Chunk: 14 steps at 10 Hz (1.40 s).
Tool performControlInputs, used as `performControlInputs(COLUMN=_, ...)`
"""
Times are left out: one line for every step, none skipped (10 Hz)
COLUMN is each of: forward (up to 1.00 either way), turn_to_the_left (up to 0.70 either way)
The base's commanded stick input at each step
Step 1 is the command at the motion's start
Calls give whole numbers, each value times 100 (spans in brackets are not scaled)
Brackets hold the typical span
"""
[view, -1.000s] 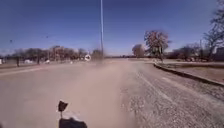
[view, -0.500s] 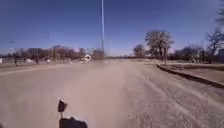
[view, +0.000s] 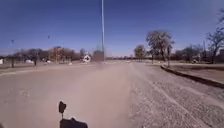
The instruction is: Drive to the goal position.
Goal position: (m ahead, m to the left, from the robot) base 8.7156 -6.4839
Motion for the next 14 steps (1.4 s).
performControlInputs(forward=100, turn_to_the_left=-14)
performControlInputs(forward=100, turn_to_the_left=-2)
performControlInputs(forward=100, turn_to_the_left=0)
performControlInputs(forward=100, turn_to_the_left=0)
performControlInputs(forward=100, turn_to_the_left=0)
performControlInputs(forward=100, turn_to_the_left=0)
performControlInputs(forward=100, turn_to_the_left=-2)
performControlInputs(forward=100, turn_to_the_left=-14)
performControlInputs(forward=100, turn_to_the_left=-26)
performControlInputs(forward=100, turn_to_the_left=-27)
performControlInputs(forward=100, turn_to_the_left=-27)
performControlInputs(forward=100, turn_to_the_left=0)
performControlInputs(forward=100, turn_to_the_left=0)
performControlInputs(forward=100, turn_to_the_left=0)
